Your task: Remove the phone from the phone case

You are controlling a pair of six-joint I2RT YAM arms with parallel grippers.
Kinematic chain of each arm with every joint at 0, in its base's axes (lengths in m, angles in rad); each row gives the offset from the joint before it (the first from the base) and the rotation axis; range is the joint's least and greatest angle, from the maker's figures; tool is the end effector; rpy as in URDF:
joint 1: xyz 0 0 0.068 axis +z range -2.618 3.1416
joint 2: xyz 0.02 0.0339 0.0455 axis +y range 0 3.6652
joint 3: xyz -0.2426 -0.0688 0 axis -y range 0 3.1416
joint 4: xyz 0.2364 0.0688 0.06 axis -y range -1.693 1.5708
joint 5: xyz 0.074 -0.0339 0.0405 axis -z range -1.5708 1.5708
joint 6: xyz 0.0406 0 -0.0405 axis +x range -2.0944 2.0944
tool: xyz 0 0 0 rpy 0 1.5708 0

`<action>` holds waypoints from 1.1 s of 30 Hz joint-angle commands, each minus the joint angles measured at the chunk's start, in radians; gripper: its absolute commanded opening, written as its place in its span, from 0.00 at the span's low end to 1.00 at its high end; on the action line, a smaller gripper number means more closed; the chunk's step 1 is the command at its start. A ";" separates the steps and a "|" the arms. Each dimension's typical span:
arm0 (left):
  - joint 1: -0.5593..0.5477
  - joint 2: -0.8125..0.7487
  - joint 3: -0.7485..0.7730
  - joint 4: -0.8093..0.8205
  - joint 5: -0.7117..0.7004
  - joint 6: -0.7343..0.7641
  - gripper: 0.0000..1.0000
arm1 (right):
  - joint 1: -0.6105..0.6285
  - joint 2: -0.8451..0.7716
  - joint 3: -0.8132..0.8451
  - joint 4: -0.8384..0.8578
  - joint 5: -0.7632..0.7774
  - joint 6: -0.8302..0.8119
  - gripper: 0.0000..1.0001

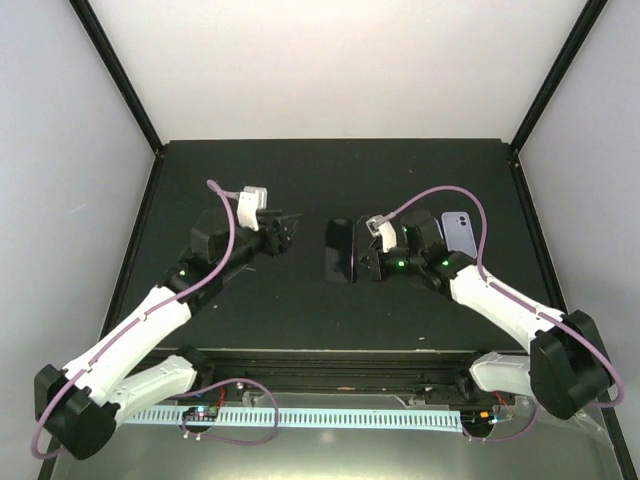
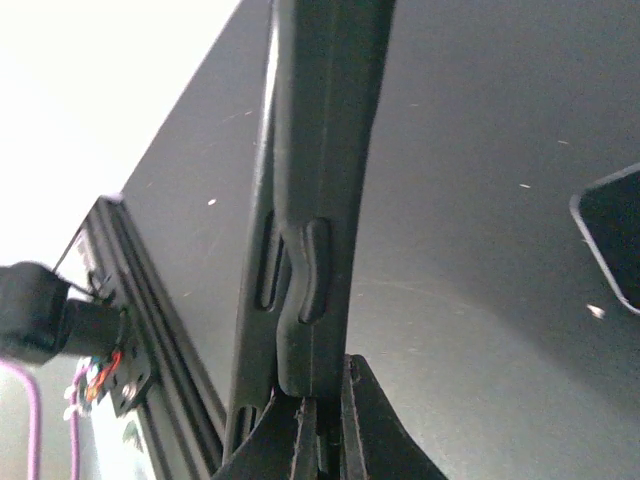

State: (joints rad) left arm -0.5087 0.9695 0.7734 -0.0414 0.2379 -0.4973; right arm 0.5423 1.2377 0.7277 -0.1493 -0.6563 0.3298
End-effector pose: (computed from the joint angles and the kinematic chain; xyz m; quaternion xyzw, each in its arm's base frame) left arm 0.2020 -0.1236 0.2996 0.0778 0.7799 -0.3777 0.4930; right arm 0.2101 0.1555 0.2147 -0.2312 0.8302 0.4383 0.2554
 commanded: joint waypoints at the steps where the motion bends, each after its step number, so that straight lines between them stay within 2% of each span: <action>1: -0.149 -0.047 -0.033 -0.161 -0.263 0.115 0.65 | -0.010 0.004 -0.002 0.119 0.131 0.196 0.01; 5: -0.358 -0.048 -0.066 -0.229 -0.454 0.231 0.57 | -0.010 0.070 0.005 0.128 0.064 0.267 0.01; 10: -0.565 -0.003 -0.080 -0.281 -0.655 0.331 0.58 | -0.011 0.147 0.019 0.117 0.020 0.311 0.01; 14: -0.673 0.078 -0.068 -0.295 -0.759 0.386 0.59 | -0.012 0.201 0.024 0.130 -0.032 0.333 0.01; 19: -0.742 0.204 -0.042 -0.264 -0.792 0.463 0.61 | -0.011 0.252 0.032 0.134 -0.067 0.341 0.01; 25: -0.763 0.389 0.032 -0.253 -0.877 0.501 0.60 | -0.011 0.291 0.045 0.124 -0.093 0.338 0.01; 33: -0.765 0.518 0.090 -0.203 -0.987 0.581 0.56 | -0.011 0.305 0.050 0.128 -0.113 0.338 0.01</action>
State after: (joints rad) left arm -1.2655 1.4509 0.8070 -0.2802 -0.6582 0.0196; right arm 0.5358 1.5406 0.7383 -0.0883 -0.7162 0.6617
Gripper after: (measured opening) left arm 0.567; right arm 0.043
